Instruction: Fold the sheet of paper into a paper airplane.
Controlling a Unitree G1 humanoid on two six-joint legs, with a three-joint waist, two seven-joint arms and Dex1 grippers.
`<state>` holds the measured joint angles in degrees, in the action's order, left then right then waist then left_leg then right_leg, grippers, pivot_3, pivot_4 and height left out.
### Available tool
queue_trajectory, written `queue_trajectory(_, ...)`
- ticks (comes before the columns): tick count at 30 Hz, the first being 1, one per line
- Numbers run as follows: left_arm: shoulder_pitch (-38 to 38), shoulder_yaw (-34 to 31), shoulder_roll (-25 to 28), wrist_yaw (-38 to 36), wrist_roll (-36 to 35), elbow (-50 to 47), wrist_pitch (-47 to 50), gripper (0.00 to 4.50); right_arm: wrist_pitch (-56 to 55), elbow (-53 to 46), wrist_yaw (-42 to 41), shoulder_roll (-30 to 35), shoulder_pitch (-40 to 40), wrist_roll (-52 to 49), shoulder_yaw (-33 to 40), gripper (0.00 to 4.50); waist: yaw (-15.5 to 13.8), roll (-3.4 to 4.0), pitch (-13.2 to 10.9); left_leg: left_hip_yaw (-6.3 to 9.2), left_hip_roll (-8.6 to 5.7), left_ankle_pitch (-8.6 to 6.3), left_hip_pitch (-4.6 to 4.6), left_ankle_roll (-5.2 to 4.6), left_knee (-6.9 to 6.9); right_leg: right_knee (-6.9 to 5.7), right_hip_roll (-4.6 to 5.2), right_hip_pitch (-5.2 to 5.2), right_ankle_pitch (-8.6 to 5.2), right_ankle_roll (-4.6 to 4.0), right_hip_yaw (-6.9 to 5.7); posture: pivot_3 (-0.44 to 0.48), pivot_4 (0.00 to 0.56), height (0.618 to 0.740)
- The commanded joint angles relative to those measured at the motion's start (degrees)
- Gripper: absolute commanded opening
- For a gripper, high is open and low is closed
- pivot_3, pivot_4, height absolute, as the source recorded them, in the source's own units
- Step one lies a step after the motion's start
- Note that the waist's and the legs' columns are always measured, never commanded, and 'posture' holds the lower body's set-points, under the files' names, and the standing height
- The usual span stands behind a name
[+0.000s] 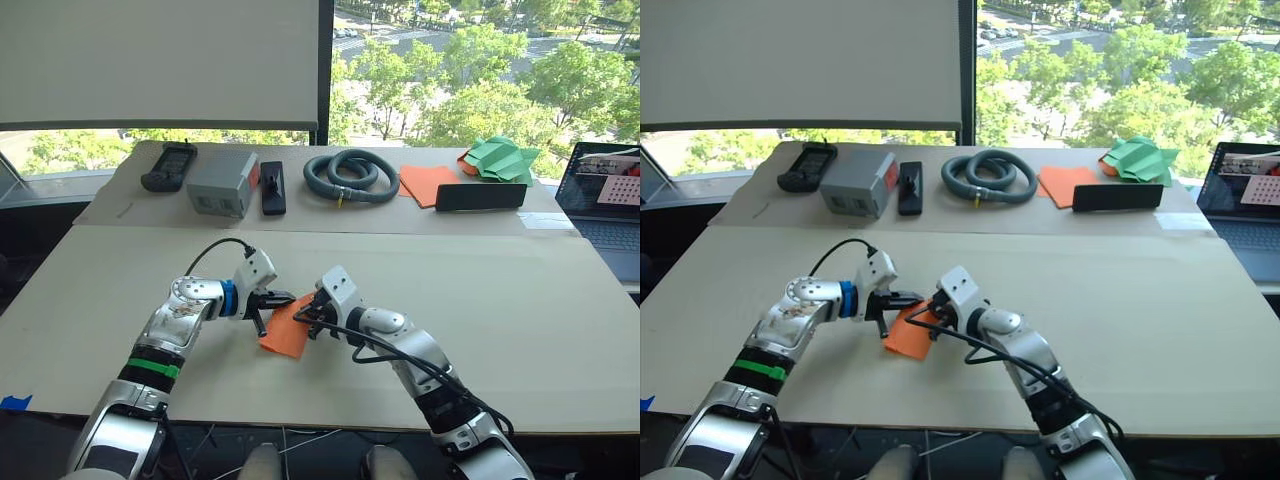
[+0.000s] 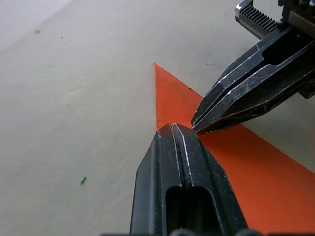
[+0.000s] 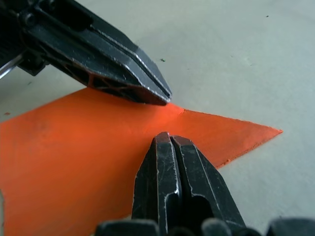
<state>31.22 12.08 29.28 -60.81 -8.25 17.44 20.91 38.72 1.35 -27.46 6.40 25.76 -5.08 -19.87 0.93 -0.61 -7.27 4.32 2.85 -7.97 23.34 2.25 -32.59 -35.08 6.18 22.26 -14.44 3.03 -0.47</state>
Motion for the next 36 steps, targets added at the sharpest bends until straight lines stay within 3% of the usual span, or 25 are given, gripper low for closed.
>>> queue_trajectory(1,-0.58,1.53,-0.18,-0.42,2.15,3.47,-3.78,0.04,-0.65,-2.01,-0.24,0.86,0.47,0.38,0.48,0.00,-0.02,0.00,0.00,0.00,0.00,0.00,-0.02,0.00,0.00,0.01,0.00,-0.01,0.00,0.00,0.00,0.000,0.150,0.711)
queue_trajectory(7,-0.82,3.29,-0.70,-0.31,4.70,7.85,-7.18,0.04,-1.14,-4.28,-1.52,2.82,0.63,0.37,0.51,0.00,-0.17,0.00,0.02,0.00,0.01,-0.15,-0.04,0.25,-0.02,0.03,0.01,-0.04,0.00,0.00,0.00,0.000,0.150,0.711)
queue_trajectory(25,-3.19,3.40,-0.27,-0.41,4.15,5.35,-6.43,0.04,-4.89,11.08,-2.17,4.19,6.15,4.01,0.55,0.00,-0.08,0.17,0.25,0.00,0.00,-0.13,-0.16,0.21,-0.03,-0.01,0.01,-0.12,0.00,0.00,0.00,0.000,0.150,0.711)
queue_trajectory(36,-3.39,2.74,0.07,-0.03,4.10,4.72,-5.76,0.04,-6.65,11.67,-3.46,3.28,5.67,3.76,-0.03,0.00,-0.04,0.20,0.28,-0.01,0.00,-0.10,-0.16,0.16,-0.04,-0.03,0.01,-0.12,0.00,0.00,0.00,0.000,0.150,0.711)
